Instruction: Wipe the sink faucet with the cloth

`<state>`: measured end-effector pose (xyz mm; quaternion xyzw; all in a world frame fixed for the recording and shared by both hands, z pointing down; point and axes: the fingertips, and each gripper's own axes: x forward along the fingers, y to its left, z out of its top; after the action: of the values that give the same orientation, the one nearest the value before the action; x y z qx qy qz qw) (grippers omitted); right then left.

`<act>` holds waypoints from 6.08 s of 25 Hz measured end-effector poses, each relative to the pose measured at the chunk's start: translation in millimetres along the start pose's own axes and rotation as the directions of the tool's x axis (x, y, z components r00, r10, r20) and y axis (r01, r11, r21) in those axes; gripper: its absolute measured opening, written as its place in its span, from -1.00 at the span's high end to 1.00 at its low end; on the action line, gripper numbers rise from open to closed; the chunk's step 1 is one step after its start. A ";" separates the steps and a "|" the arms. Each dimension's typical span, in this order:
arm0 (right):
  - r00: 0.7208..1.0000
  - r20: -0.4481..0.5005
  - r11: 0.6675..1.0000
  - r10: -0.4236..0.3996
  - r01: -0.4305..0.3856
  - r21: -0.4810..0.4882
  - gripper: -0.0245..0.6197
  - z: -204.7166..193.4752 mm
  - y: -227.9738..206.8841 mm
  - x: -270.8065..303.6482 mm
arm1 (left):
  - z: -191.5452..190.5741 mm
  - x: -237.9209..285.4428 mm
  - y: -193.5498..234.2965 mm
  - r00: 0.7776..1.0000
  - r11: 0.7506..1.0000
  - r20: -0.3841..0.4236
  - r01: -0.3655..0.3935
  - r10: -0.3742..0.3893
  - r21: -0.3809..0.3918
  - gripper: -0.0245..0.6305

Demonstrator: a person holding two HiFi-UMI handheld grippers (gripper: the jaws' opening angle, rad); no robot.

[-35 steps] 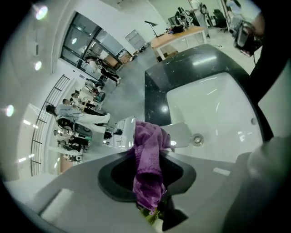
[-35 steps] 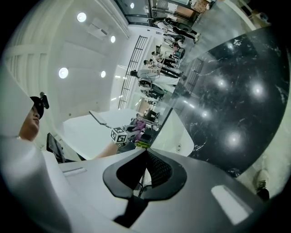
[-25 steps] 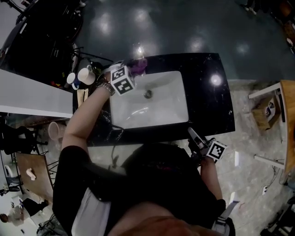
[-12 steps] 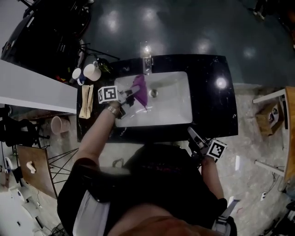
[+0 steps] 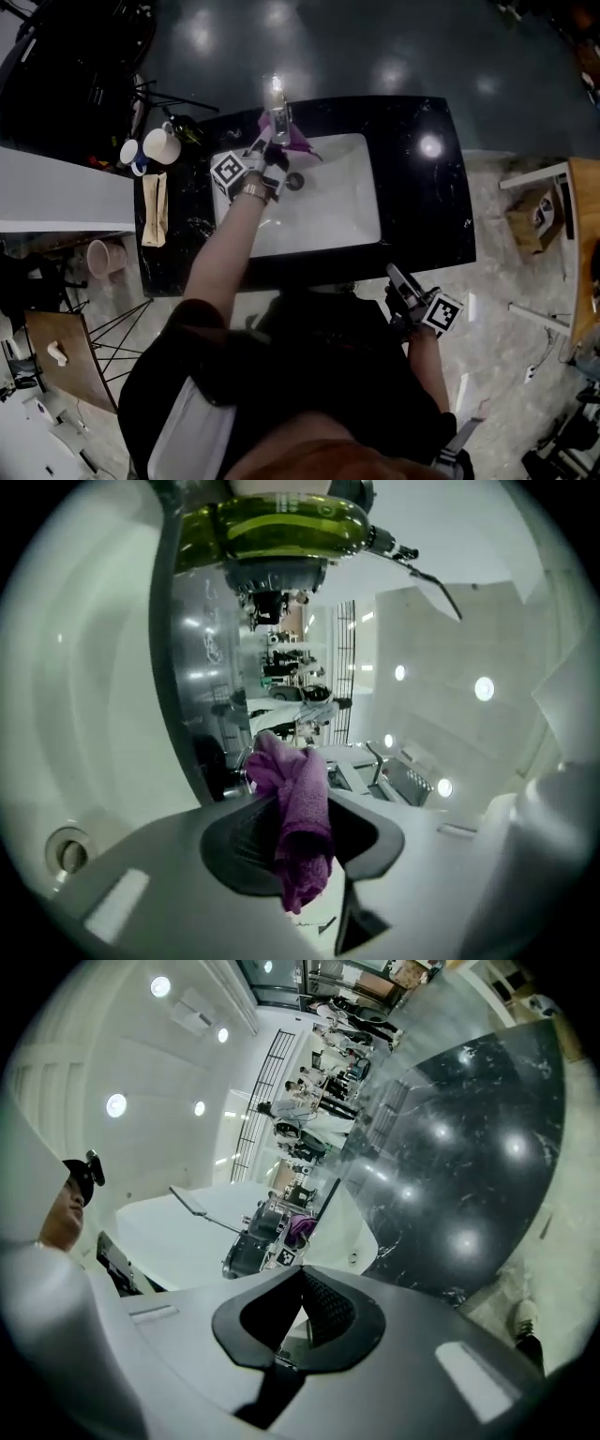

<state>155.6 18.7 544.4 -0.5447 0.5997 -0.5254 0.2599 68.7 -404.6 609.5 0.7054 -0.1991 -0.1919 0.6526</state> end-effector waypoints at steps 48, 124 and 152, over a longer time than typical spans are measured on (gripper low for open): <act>0.796 -0.512 0.801 0.323 -0.518 -0.300 0.26 -78.0 107.5 28.1 | -258.1 -265.0 -167.5 0.892 0.900 -0.441 0.270 -0.100 0.343 0.57; 0.960 -0.263 0.763 0.092 -0.238 -0.601 0.89 -149.0 93.3 -132.1 | -394.8 -387.0 -154.7 0.817 0.805 -0.570 0.281 0.084 0.522 0.93; 0.915 -0.388 0.699 0.112 -0.350 -0.623 0.89 -179.2 108.9 -121.8 | -398.7 -412.1 -156.2 0.824 0.730 -0.552 0.298 0.128 0.614 0.93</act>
<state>-11.1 177.8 469.2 -0.4277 0.8482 -0.3126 0.0059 -64.1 161.7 487.9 0.9261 -0.0205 0.0779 0.3685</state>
